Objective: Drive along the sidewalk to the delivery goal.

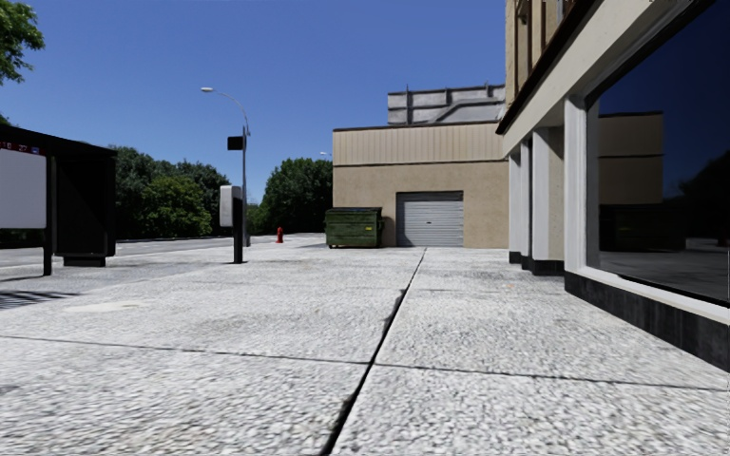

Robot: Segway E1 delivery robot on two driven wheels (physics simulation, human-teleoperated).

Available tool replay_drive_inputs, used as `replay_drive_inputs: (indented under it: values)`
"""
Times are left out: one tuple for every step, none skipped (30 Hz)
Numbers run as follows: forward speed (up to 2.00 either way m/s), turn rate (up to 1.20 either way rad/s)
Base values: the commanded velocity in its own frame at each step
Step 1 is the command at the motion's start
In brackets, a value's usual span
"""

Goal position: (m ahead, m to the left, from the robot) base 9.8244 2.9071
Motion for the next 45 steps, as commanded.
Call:
replay_drive_inputs:
  values:
    - [1.54,0.0]
    - [1.53,0.01]
    - [1.53,0.01]
    - [1.53,0.09]
    - [1.53,0.16]
    - [1.53,0.2]
    - [1.53,0.2]
    - [1.53,0.21]
    - [1.54,0.21]
    - [1.55,0.22]
    - [1.55,0.22]
    - [1.55,0.22]
    - [1.55,0.22]
    - [1.55,0.22]
    - [1.55,0.22]
    - [1.55,0.22]
    - [1.55,0.22]
    - [1.58,0.22]
    - [1.66,0.22]
    - [1.66,0.22]
    - [1.74,0.22]
    - [1.78,0.23]
    - [1.79,0.23]
    - [1.79,0.23]
    - [1.8,0.25]
    - [1.8,0.27]
    - [1.8,0.31]
    - [1.8,0.31]
    - [1.8,0.33]
    - [1.8,0.34]
    - [1.8,0.34]
    - [1.8,0.34]
    - [1.8,0.34]
    - [1.8,0.34]
    - [1.8,0.35]
    - [1.8,0.37]
    - [1.8,0.37]
    - [1.8,0.4]
    - [1.8,0.41]
    - [1.8,0.41]
    - [1.8,0.41]
    - [1.8,0.41]
    - [1.8,0.41]
    - [1.8,0.41]
    - [1.8,0.41]
